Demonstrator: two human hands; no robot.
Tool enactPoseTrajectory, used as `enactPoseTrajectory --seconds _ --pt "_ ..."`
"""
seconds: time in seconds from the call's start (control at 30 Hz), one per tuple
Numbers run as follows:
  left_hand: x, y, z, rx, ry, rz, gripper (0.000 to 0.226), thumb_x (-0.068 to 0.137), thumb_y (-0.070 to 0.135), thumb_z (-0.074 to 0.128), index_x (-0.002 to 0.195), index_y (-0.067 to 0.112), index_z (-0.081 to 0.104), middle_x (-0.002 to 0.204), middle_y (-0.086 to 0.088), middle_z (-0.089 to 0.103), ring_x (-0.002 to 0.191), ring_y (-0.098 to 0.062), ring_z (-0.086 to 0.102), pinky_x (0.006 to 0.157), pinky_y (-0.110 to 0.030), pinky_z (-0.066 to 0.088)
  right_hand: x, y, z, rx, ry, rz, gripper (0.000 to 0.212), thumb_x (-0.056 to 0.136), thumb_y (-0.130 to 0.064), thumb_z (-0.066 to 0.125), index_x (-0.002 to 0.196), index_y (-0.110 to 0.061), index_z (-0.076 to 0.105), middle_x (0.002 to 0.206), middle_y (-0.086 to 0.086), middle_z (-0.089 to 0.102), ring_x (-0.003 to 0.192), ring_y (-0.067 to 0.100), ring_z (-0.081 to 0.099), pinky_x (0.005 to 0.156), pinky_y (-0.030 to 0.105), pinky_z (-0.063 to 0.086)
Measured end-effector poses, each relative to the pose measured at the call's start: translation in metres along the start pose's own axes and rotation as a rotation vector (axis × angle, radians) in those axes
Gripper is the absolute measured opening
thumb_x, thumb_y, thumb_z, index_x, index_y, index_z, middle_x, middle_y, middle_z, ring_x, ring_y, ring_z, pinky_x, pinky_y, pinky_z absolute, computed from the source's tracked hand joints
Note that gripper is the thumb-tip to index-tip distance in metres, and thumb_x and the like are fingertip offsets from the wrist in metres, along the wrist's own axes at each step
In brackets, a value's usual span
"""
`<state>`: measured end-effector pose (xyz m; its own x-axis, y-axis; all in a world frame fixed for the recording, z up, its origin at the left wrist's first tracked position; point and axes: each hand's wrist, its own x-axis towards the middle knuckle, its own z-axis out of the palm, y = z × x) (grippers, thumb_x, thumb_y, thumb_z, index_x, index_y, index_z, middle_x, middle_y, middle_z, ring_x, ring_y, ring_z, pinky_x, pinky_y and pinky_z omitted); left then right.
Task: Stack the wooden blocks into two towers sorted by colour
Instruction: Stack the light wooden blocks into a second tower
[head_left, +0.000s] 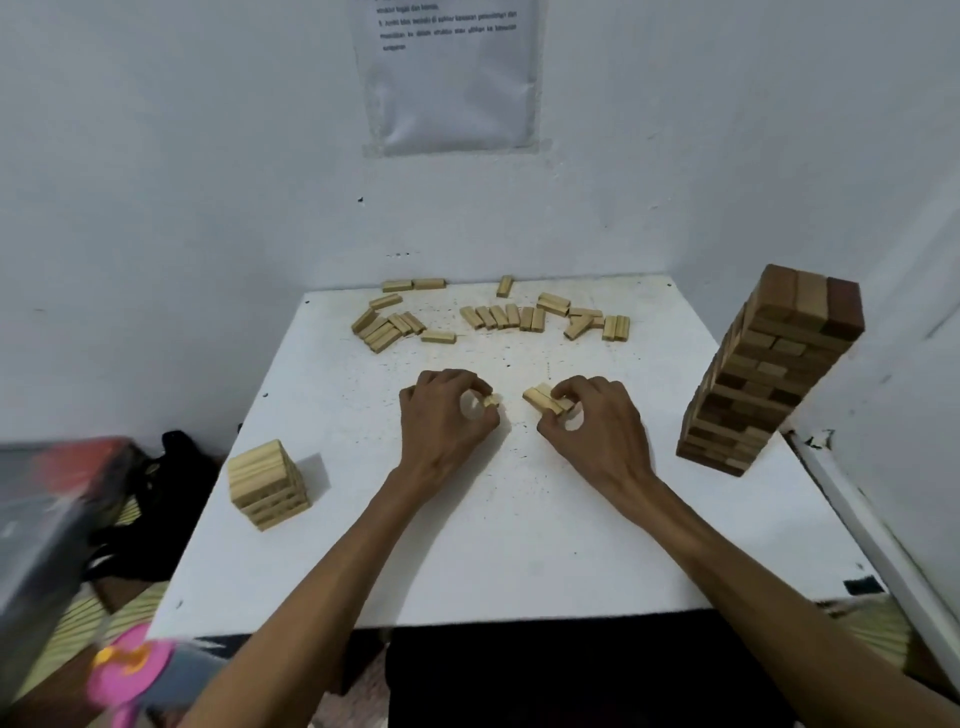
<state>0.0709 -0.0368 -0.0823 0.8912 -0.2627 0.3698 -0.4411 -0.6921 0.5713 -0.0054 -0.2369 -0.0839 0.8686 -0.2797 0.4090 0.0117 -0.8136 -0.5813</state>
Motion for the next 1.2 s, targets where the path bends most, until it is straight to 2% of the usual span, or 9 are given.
enactPoseTrajectory --seconds 0.33,0.5,0.6,0.73,0.87,0.93,1.0,1.13,1.2 --pt "-0.092 0.004 -0.026 0.046 -0.001 -0.075 0.016 0.077 0.040 0.079 0.090 0.036 0.072 0.111 0.024 0.070 0.113 -0.010 0.058 0.094 -0.041 0.043 -0.057 -0.018 0.001 0.011 -0.128 -0.083 0.021 0.081 -0.031 0.079 0.099 -0.025 0.070 0.097 -0.009 0.066 0.098 0.018 0.054 0.070 0.034 0.049" --pt "-0.104 0.002 -0.025 0.010 0.027 -0.076 0.017 0.078 0.044 0.080 0.091 0.038 0.072 0.120 0.027 0.068 0.120 -0.003 0.054 0.100 -0.038 0.039 -0.063 -0.016 -0.001 0.043 -0.179 -0.163 0.019 0.086 -0.038 0.076 0.098 -0.026 0.070 0.098 -0.012 0.065 0.097 0.017 0.052 0.079 0.035 0.049" --pt "-0.106 0.004 -0.025 -0.008 0.002 -0.071 0.024 0.075 0.049 0.081 0.096 0.041 0.072 0.125 0.028 0.065 0.125 -0.001 0.050 0.104 -0.036 0.034 -0.061 -0.013 -0.007 0.118 -0.261 -0.213 0.013 0.088 -0.030 0.071 0.102 -0.028 0.071 0.099 -0.019 0.064 0.100 0.011 0.051 0.084 0.029 0.047" --pt "-0.106 0.007 -0.028 -0.010 -0.030 -0.056 0.032 0.072 0.050 0.081 0.101 0.042 0.072 0.124 0.031 0.064 0.126 0.001 0.047 0.108 -0.035 0.031 -0.046 -0.005 -0.020 0.225 -0.438 -0.204 0.039 0.085 -0.021 0.074 0.121 -0.033 0.063 0.111 -0.020 0.061 0.110 0.002 0.051 0.087 0.015 0.038" --pt "-0.102 0.009 -0.034 -0.039 -0.063 -0.064 0.036 0.076 0.046 0.081 0.111 0.041 0.072 0.118 0.035 0.064 0.125 0.009 0.043 0.111 -0.037 0.030 -0.027 0.000 -0.029 0.220 -0.669 -0.283 0.054 0.089 -0.027 0.077 0.138 -0.037 0.058 0.133 -0.028 0.054 0.132 -0.002 0.042 0.107 0.011 0.032" --pt "-0.101 0.011 -0.037 -0.077 -0.071 -0.083 0.038 0.078 0.038 0.083 0.115 0.039 0.074 0.108 0.038 0.058 0.120 0.025 0.032 0.111 -0.032 0.030 -0.019 0.000 -0.030 0.239 -0.734 -0.252 0.056 0.088 -0.032 0.080 0.139 -0.044 0.058 0.129 -0.029 0.054 0.129 -0.005 0.046 0.107 0.012 0.035" --pt "-0.100 0.013 -0.038 -0.091 -0.084 -0.075 0.039 0.080 0.034 0.083 0.118 0.038 0.075 0.107 0.041 0.050 0.116 0.032 0.026 0.111 -0.029 0.028 -0.013 0.001 -0.029 0.281 -0.742 -0.202 0.055 0.084 -0.037 0.085 0.133 -0.047 0.062 0.126 -0.020 0.057 0.123 -0.005 0.053 0.105 0.014 0.041" --pt "-0.096 0.014 -0.038 -0.112 -0.110 -0.061 0.040 0.080 0.033 0.084 0.118 0.038 0.075 0.106 0.042 0.047 0.114 0.033 0.025 0.109 -0.025 0.026 -0.008 -0.001 -0.022 0.345 -0.702 -0.191 0.053 0.077 -0.037 0.092 0.125 -0.039 0.070 0.123 -0.014 0.062 0.118 0.001 0.060 0.100 0.012 0.046" --pt "-0.093 0.010 -0.037 -0.111 -0.117 -0.054 0.040 0.078 0.039 0.086 0.116 0.040 0.075 0.106 0.040 0.052 0.117 0.027 0.031 0.108 -0.025 0.025 -0.008 -0.003 -0.017 0.356 -0.679 -0.233 0.052 0.074 -0.039 0.094 0.121 -0.036 0.072 0.121 -0.014 0.064 0.116 0.005 0.060 0.099 0.015 0.048"
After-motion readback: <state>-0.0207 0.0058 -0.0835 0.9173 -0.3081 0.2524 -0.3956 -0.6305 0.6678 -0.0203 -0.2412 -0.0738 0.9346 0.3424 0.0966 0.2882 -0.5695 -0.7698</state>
